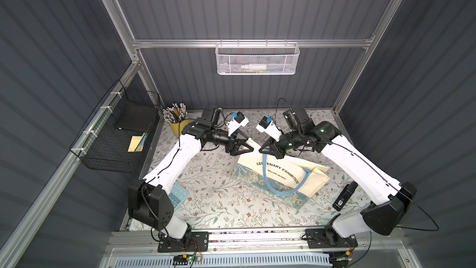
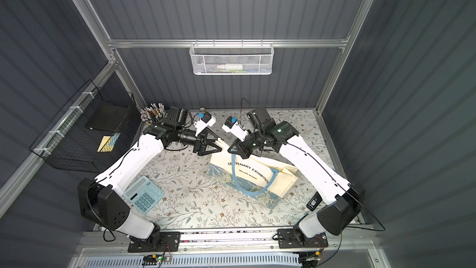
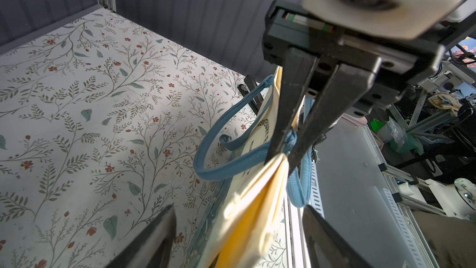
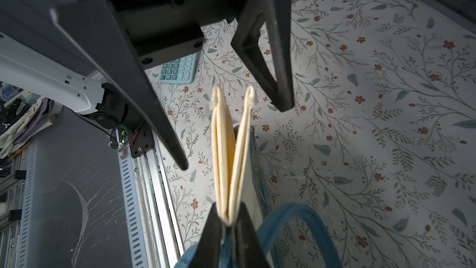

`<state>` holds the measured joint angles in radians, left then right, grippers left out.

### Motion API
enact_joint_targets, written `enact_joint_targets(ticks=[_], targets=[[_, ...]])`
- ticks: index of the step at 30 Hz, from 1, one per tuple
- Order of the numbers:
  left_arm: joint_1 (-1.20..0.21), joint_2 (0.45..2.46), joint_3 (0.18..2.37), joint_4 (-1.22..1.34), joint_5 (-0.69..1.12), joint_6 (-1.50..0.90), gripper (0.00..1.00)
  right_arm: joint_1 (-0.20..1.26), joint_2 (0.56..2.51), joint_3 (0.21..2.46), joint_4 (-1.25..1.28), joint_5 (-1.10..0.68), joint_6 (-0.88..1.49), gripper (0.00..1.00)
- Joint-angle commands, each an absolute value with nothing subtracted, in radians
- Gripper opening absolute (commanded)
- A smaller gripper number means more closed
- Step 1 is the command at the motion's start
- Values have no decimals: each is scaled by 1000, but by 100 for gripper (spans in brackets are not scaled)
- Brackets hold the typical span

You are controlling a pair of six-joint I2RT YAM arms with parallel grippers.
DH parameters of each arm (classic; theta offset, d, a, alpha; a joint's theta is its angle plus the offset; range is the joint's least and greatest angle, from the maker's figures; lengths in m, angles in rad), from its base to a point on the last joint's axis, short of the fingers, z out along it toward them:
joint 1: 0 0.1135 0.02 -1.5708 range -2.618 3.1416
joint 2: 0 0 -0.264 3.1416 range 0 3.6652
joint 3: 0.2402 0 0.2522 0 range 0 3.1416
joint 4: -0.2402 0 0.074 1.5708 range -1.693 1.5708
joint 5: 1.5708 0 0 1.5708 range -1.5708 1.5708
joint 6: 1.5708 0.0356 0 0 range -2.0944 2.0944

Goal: Put away the canvas bag
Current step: Press the canvas bag.

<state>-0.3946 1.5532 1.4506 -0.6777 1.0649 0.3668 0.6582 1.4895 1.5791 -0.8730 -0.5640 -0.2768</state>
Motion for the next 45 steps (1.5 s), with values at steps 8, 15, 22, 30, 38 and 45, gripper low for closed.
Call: enact_joint_targets(ticks=[8, 15, 22, 30, 38, 45], targets=[[-409, 1565, 1454, -689, 1107, 407, 44, 661, 1515, 1617, -847, -579, -270, 0], [-409, 1588, 1469, -734, 1119, 439, 17, 662, 1546, 1655, -855, -551, -273, 0], [-410, 1592, 1467, -732, 1105, 438, 0, 662, 1555, 1654, -844, -467, -255, 4], [-412, 1516, 1419, -596, 913, 425, 0, 661, 1537, 1644, -846, -389, -256, 60], [-411, 1411, 1348, -523, 901, 589, 0, 657, 1485, 1575, -885, -394, -266, 64], [-411, 1459, 1381, -573, 788, 664, 0, 659, 1382, 1451, -922, -389, -220, 54]])
